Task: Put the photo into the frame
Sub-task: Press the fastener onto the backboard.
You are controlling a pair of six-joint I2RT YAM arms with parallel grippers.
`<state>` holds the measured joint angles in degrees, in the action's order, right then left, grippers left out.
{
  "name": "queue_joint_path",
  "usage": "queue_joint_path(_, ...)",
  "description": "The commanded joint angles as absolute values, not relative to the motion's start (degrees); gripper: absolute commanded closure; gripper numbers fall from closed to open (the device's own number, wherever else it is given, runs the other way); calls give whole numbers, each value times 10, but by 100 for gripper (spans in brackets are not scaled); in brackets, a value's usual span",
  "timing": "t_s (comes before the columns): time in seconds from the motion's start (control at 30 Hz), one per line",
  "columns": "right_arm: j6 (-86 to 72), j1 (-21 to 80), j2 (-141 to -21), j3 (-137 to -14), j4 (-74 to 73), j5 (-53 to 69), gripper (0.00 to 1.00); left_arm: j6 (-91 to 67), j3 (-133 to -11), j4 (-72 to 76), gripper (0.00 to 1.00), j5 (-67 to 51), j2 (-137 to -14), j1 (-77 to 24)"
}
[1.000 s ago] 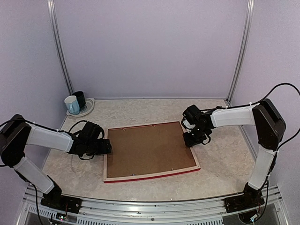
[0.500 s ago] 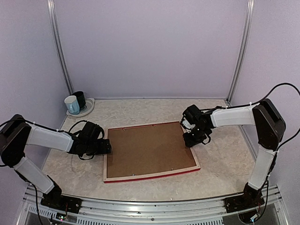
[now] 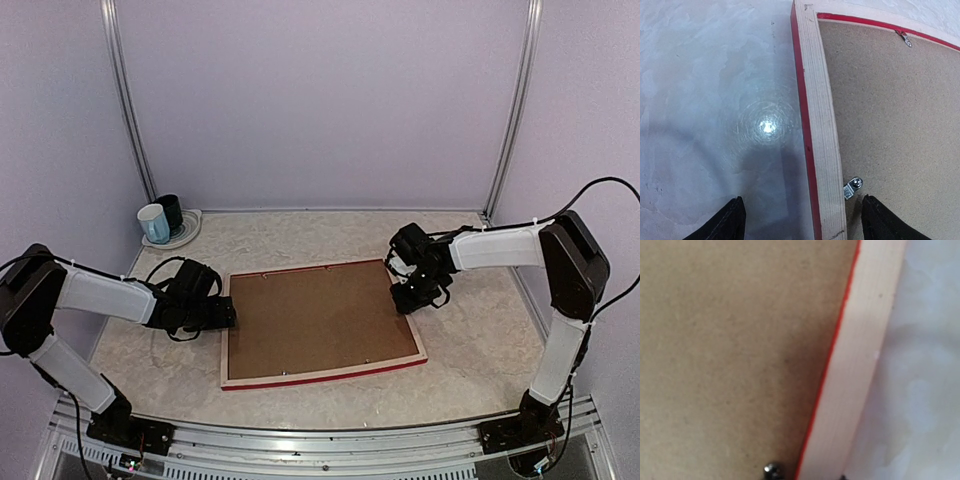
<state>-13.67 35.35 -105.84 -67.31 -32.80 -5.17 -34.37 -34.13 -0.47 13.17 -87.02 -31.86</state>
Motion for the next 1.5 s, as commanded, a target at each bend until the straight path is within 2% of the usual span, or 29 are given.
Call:
queue_joint_path(0.0, -120, 358, -1087, -647, -423, -57, 83, -340, -352, -11, 21, 139, -876, -315)
queue_joint_path(0.17, -120, 359, -1091, -645, -425, -79, 93, -338, -353, -12, 22, 146, -880, -313)
queue_joint_path(0.33, -114, 359, -1087, -638, -423, -83, 95, -338, -356, -16, 22, 154, -882, -312)
queue_joint_path(0.37, -115, 359, -1085, -638, -422, -79, 93, -337, -357, -17, 22, 155, -881, -312)
queue_joint_path(0.43, -114, 359, -1074, -641, -412, -58, 75, -337, -358, -15, 22, 152, -875, -314)
queue_joint_path(0.47, -114, 358, -1065, -641, -405, -45, 70, -337, -360, -18, 22, 152, -867, -316)
queue_joint_path(0.53, -118, 357, -1047, -649, -398, -21, 62, -340, -368, -30, 21, 159, -854, -324)
queue_joint_path(0.73, -135, 348, -1019, -681, -407, -18, 46, -348, -417, -86, 16, 210, -802, -356)
queue_joint_path(1.0, -171, 341, -996, -692, -405, -65, 42, -319, -508, -115, 13, 229, -789, -442)
queue_joint_path(1.3, -207, 342, -1017, -714, -385, -84, 42, -289, -601, -76, 13, 190, -939, -563)
queue_joint_path(1.47, -214, 341, -1042, -713, -368, -89, 42, -293, -637, -56, 13, 153, -1024, -593)
